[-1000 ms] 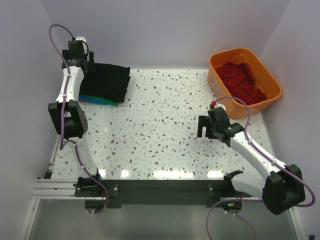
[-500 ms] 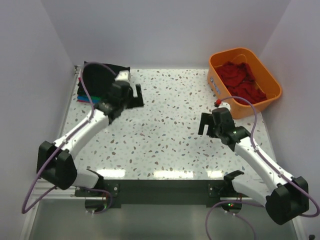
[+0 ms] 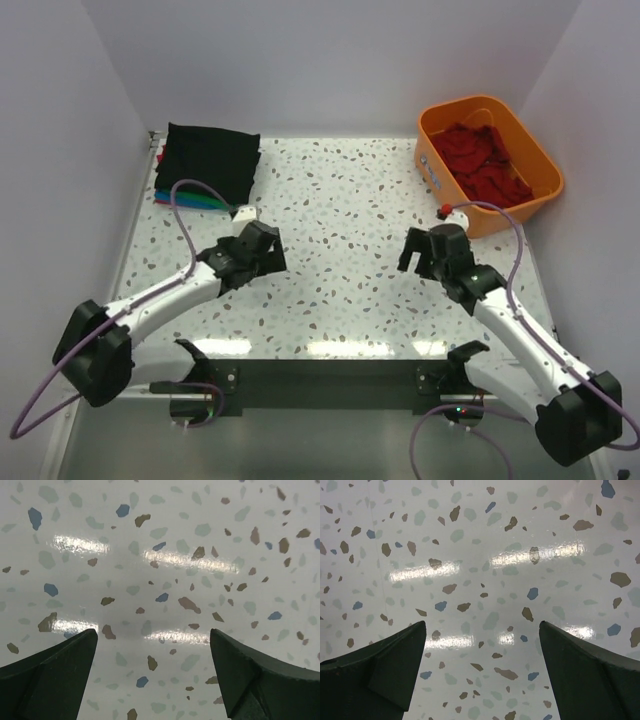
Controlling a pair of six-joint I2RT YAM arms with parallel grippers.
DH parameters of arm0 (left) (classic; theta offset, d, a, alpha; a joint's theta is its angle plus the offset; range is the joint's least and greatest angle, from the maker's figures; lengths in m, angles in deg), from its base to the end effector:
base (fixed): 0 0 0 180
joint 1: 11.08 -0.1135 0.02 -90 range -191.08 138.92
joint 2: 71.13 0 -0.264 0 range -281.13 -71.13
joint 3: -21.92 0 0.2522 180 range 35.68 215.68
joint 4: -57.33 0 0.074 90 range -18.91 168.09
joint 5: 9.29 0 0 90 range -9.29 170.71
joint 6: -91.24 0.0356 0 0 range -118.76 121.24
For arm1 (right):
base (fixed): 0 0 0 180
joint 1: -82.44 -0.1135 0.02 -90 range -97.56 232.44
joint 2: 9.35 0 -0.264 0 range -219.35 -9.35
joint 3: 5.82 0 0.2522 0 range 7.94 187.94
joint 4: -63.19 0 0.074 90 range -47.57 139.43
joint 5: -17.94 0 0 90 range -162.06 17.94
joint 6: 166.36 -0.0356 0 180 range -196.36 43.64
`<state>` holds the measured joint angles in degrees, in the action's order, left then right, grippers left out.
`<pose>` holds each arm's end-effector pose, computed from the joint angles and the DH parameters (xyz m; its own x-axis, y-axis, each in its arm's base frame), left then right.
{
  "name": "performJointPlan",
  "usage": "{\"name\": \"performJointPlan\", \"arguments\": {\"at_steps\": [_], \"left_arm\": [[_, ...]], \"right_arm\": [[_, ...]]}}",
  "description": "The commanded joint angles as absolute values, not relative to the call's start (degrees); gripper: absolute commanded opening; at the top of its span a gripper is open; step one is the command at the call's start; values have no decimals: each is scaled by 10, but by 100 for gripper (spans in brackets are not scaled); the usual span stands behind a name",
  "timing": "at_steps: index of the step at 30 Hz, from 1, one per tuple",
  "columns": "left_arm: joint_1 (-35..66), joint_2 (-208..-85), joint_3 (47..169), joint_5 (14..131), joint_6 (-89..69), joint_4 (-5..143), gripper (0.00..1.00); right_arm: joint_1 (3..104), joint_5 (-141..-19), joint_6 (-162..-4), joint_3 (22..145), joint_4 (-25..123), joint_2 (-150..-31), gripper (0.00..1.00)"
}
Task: Fold and stack the t-shirts
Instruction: Neatly place the folded tshirt to the corner
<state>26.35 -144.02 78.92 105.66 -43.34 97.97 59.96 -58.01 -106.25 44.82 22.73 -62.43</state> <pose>0.2025 -0.1361 0.2081 -0.7290 -0.2435 -0.6398 -0.2040 0.9694 -0.1365 0.1815 0.0658 0.2399 -0.6483 0.2549 -0.7175 0.1343 0.9658 0.2218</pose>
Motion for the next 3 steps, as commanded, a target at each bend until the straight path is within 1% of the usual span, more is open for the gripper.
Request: {"name": "performJointPlan", "arguments": {"at_steps": [1, 3], "left_arm": [[265, -1378, 794, 1097, -450, 952, 100], [265, -1367, 791, 1103, -450, 954, 100]], "right_arm": [[600, -562, -1076, 448, 249, -601, 99], [600, -561, -1077, 447, 248, -592, 99]]}}
